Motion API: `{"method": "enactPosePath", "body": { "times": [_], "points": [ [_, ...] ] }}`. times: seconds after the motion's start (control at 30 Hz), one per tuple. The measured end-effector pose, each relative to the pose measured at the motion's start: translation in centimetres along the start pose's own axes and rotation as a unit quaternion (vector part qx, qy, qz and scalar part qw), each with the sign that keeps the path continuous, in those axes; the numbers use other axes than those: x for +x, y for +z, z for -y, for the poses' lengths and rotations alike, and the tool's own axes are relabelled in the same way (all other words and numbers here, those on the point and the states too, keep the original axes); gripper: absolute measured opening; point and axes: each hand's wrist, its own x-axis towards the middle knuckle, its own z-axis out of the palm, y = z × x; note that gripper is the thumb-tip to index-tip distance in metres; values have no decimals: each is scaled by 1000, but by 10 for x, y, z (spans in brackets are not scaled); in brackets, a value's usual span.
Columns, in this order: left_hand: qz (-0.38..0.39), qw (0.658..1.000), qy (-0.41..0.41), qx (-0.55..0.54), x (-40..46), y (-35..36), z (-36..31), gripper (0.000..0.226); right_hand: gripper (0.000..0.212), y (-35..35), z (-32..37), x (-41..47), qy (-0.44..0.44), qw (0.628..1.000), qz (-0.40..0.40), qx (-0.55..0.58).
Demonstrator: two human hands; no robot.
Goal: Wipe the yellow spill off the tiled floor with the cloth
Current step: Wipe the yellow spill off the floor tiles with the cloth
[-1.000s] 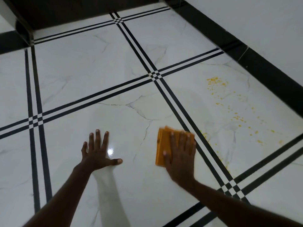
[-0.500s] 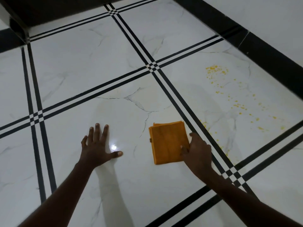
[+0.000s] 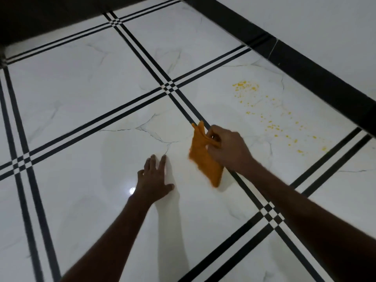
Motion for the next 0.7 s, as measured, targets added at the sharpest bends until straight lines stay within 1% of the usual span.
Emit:
{"method": "enactPosePath", "body": {
  "times": [0.1,0.17,0.23,0.27,0.3,0.37,0.4,0.47,0.5,0.6,0.7],
  "points": [
    [3,1000,-13,11,-1,9,-9,107,14,-18,6,-1,-75,993,16,-92],
    [-6,1000,-21,-9,-5,10,-7,104,19,-7,-3,-11,-112,985,47,-118],
    [-14,1000,-21,-16,-5,7,-4,93,32,18,-22,-16,-121,986,22,-111],
    [-33,999,-22,-28,-3,6,-1,84,36,35,-36,-13,-126,984,5,-123],
    [-64,997,-22,-47,-1,4,0,75,42,55,-50,-8,-133,977,8,-166],
    [-132,989,-27,-69,6,1,2,65,60,94,-71,5,-140,950,56,-275],
    [-148,986,-30,-66,12,0,1,65,66,107,-78,10,-140,942,65,-298],
    [-134,989,-28,-61,21,1,-7,72,70,112,-91,8,-134,945,51,-294],
    [-123,991,-15,-51,24,4,-12,78,72,108,-98,-2,-117,949,31,-292],
    [-71,997,37,10,27,18,-37,96,76,79,-133,-68,-3,959,-15,-282],
    [7,998,46,48,27,34,-58,113,73,34,-186,-146,108,952,-72,-276]
  ]
}}
